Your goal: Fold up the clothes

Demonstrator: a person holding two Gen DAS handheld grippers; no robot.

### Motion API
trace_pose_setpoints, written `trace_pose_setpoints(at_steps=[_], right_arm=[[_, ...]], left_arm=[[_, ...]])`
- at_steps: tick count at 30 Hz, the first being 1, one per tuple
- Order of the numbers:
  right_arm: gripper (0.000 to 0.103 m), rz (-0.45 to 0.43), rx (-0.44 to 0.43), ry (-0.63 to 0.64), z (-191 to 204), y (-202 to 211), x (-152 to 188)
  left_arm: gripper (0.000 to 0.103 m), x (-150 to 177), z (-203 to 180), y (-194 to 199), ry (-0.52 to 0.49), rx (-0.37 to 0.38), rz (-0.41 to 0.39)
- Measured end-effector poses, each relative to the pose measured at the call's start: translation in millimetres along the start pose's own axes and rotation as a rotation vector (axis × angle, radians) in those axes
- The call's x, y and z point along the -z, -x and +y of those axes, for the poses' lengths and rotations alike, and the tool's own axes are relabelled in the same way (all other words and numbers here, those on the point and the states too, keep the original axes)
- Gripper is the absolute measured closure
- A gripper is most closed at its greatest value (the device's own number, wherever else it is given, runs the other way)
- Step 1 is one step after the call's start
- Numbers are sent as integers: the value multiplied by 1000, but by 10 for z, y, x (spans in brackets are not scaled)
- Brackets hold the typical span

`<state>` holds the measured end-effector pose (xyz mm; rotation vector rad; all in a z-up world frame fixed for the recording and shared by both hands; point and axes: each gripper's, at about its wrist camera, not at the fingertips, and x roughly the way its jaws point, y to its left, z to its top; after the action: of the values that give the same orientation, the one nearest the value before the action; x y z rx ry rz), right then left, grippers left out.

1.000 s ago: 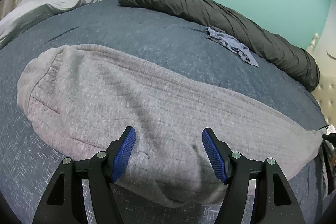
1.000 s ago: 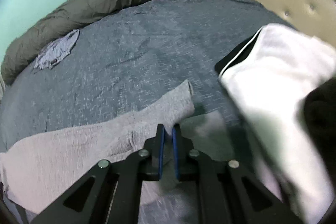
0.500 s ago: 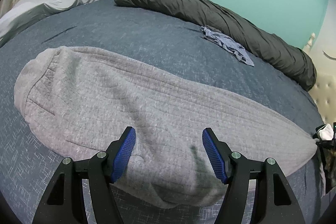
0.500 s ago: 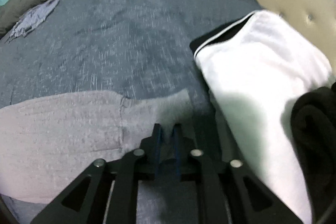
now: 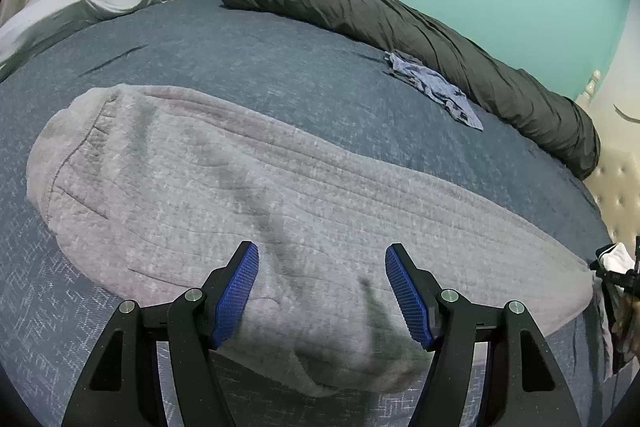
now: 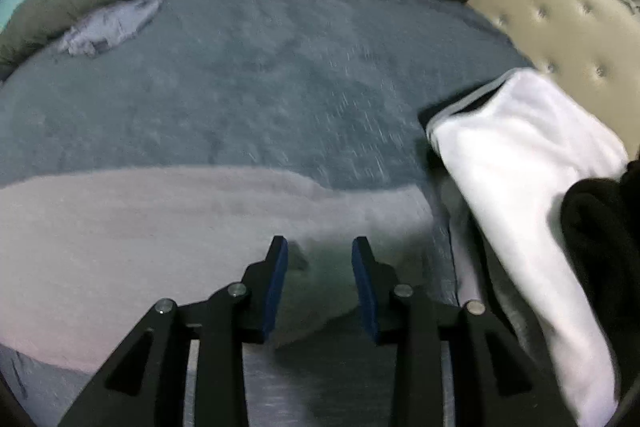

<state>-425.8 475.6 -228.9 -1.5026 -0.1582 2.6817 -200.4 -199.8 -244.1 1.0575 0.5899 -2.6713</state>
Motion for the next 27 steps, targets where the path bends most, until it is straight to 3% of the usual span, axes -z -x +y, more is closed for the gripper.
trace_pose_setpoints(at_steps=[6,8,12,16,27], right_arm=[[66,-64,-126,7,307,291,55],[66,-74,-121,-9,240,307,94],[66,-83,-70,-163,-251,266,166],[65,-54,28,-136,-471,228,269],[64,22,-13,-202,-555,-226,262]], left_arm=[[33,-24,169,50,38,-1,-6],[33,-18,199,61,39,-2,-2],[33,-11,217,70,40,2,2],[33,-6,196,75,44,4,-2],[33,16,93,-8,25,5,8]])
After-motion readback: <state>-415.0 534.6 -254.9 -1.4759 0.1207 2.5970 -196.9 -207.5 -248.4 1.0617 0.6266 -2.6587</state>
